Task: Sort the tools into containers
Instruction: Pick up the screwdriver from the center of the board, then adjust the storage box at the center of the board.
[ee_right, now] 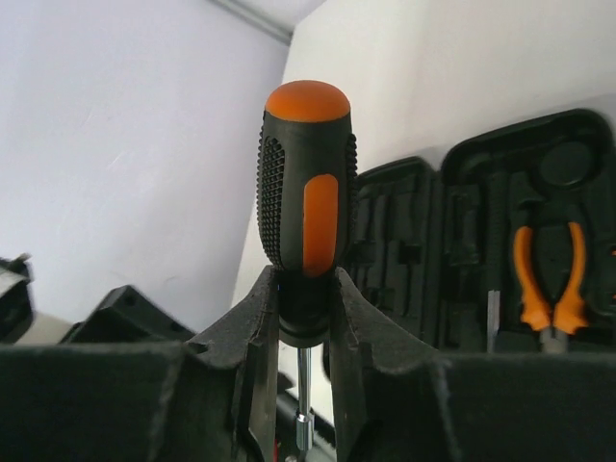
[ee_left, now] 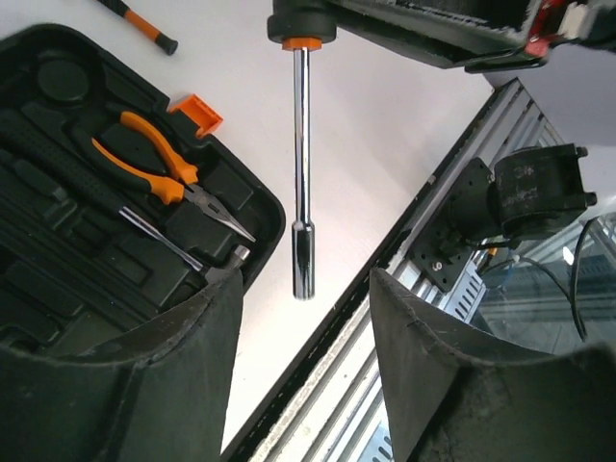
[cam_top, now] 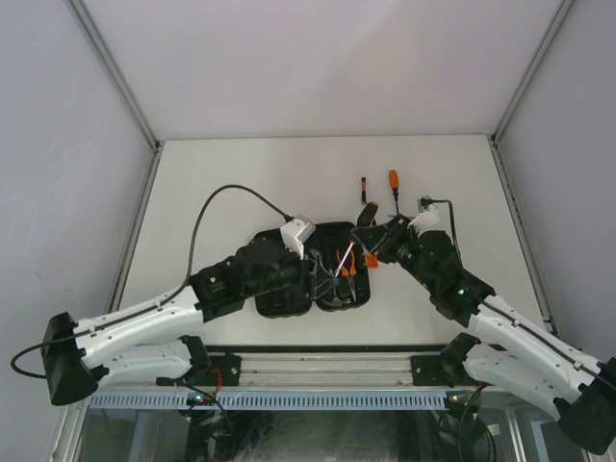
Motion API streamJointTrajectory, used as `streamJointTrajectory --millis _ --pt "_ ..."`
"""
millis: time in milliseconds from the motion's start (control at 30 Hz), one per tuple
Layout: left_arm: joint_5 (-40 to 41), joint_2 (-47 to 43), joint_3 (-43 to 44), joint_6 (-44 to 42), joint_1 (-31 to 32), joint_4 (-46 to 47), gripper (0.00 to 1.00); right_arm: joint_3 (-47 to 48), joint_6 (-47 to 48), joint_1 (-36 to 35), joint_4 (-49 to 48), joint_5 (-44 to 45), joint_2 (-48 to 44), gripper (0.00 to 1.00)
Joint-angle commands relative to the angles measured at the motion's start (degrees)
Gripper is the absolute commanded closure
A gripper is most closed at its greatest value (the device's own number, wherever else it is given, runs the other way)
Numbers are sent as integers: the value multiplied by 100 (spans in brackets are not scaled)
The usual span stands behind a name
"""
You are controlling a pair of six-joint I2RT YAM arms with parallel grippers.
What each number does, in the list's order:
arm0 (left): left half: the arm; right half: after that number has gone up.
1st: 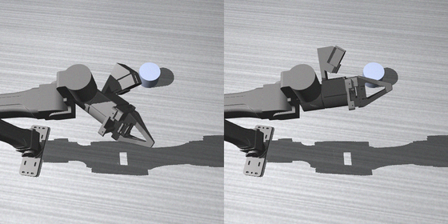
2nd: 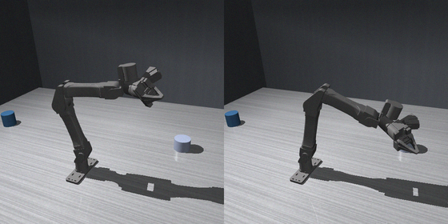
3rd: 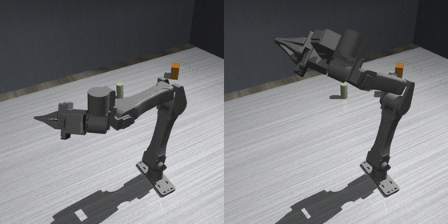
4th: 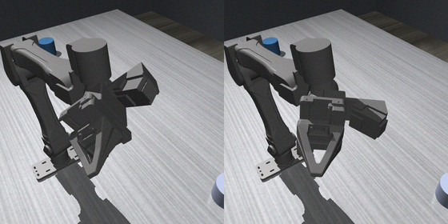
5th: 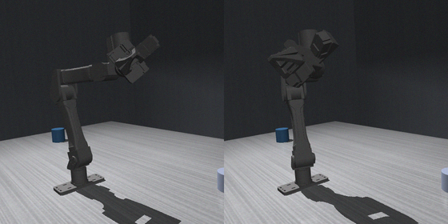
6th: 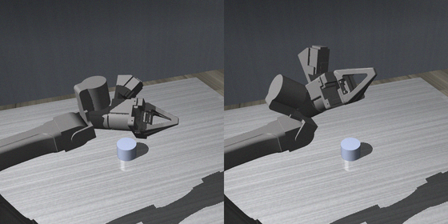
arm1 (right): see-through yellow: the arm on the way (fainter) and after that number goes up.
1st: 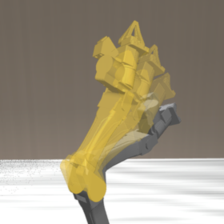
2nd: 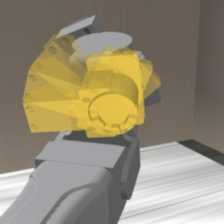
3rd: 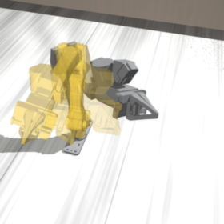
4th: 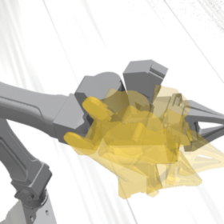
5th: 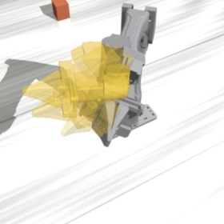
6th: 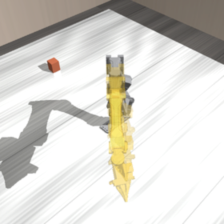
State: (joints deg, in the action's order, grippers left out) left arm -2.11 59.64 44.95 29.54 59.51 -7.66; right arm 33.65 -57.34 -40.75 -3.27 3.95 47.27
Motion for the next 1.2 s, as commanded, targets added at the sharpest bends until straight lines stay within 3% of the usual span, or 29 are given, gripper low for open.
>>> streamJointTrajectory --millis 0,200,533,800,1167 --pt "479 -421 -37 118 6 -4 40 61 329 -20 343 913 -304 100" --pt "1158 -868 -524 630 -619 -315 39 70 752 -4 959 1381 -553 100" --pt "1754 -1375 -1374 1262 -2378 -1249 39 263 1307 5 1462 1023 -592 100" --pt "1780 -779 -1515 1159 -2587 -1497 39 258 1241 0 1430 695 -332 100" --pt "1587 267 -1393 1079 -2592 -1623 48 257 974 -12 1241 290 -28 100"
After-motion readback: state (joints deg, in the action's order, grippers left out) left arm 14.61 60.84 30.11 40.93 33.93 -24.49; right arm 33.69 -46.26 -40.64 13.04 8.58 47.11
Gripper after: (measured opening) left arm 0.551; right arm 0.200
